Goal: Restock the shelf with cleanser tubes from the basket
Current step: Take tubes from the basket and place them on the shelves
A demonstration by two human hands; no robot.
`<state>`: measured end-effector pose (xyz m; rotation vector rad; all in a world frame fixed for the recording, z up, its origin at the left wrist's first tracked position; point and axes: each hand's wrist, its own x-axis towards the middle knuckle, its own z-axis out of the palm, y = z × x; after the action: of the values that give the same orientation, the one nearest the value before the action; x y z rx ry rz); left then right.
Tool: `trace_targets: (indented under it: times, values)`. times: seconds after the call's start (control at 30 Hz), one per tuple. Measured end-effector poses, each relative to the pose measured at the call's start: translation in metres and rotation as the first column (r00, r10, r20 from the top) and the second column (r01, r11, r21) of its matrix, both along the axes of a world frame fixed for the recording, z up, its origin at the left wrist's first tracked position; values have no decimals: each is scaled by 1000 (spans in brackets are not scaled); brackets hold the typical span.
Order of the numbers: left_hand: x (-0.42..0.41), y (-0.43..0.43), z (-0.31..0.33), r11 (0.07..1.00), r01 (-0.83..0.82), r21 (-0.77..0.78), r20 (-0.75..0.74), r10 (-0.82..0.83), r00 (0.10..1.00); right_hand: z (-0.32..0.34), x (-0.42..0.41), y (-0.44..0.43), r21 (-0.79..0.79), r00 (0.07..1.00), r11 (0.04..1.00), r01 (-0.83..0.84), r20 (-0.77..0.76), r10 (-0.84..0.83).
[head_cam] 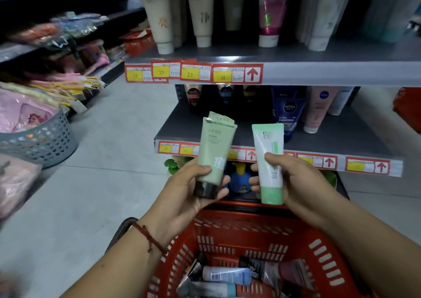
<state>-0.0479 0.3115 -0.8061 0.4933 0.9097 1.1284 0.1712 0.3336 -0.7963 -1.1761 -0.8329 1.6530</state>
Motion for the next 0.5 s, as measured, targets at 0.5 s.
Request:
trace_targets:
  times: [0.5]
  values:
    - [11,-3,63,930,11,367,-280,99,955,73,3,-7,188,992,975,116,27,-123]
